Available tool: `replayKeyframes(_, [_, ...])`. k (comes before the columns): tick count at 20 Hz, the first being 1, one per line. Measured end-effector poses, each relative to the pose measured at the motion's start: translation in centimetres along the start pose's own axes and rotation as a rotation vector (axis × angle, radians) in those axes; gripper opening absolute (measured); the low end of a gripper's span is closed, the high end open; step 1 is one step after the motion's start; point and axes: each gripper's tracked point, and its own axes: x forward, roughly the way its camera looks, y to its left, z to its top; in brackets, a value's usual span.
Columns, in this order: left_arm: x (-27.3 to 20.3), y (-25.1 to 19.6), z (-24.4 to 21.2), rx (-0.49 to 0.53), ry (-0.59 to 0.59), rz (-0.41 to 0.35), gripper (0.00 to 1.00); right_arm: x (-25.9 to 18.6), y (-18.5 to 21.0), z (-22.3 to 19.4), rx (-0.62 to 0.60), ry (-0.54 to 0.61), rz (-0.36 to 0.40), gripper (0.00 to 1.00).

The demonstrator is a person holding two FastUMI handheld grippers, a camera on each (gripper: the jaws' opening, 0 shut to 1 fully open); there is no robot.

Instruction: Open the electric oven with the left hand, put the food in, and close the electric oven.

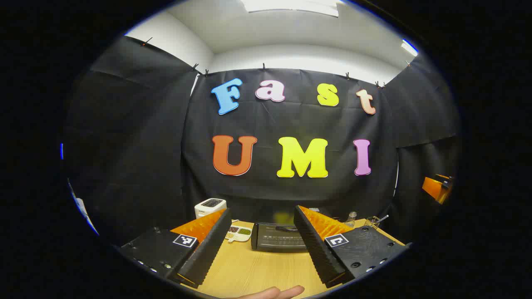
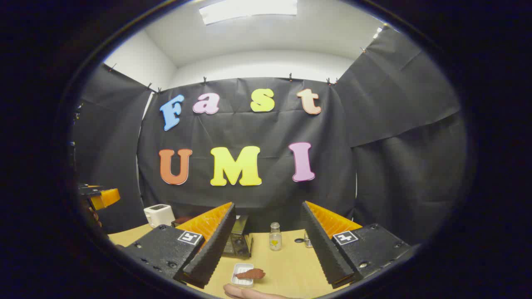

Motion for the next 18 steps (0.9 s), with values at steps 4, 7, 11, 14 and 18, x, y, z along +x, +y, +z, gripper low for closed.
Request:
replayKeyframes(4, [1.6, -1.9, 0.7, -0.027, -0.035, -0.06, 0.86, 1.7, -1.2, 0.0, -0.061, -0.014, -0.021, 0.99])
replayKeyframes(7, [2.5, -2.5, 0.4, -0.014, -0.04, -0.068, 0.96, 2.5, -1.7, -0.3, -0.072, -0.023, -0.029, 0.99])
replayKeyframes(11, [3.8, -3.5, -0.4, -0.006, -0.015, -0.07, 0.96, 3.4, -1.8, -1.0, -0.057, -0.031, -0.014, 0.99])
replayKeyframes(14, [5.4, -3.8, -1.5, 0.008, 0.003, -0.063, 0.96, 4.3, -2.2, -1.7, -0.038, -0.031, -0.006, 0.96])
replayKeyframes(18, [9.6, -4.9, -2.6, 0.03, 0.015, -0.075, 0.96, 5.2, -3.2, -3.2, -0.04, -0.002, -0.021, 0.99])
